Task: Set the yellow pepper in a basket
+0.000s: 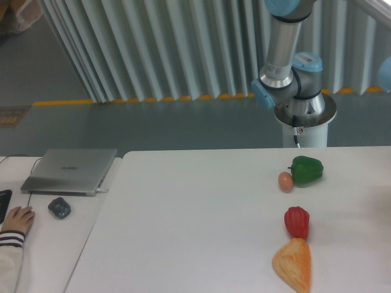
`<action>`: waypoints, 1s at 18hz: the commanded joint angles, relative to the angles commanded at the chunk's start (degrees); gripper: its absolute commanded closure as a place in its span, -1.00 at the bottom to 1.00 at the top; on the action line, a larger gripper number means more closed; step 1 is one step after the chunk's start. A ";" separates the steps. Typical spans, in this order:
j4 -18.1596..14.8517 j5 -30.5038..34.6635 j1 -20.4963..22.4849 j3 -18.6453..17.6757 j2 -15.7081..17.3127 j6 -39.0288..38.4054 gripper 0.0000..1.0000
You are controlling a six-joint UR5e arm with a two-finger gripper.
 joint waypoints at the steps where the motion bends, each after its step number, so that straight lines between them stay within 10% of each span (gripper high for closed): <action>1: 0.00 0.00 -0.09 0.18 0.00 0.00 -1.00; 11: -3.51 0.09 -9.04 -0.88 0.26 -0.61 -1.00; 18: -13.09 -6.31 -12.22 -0.79 3.77 -0.44 -1.00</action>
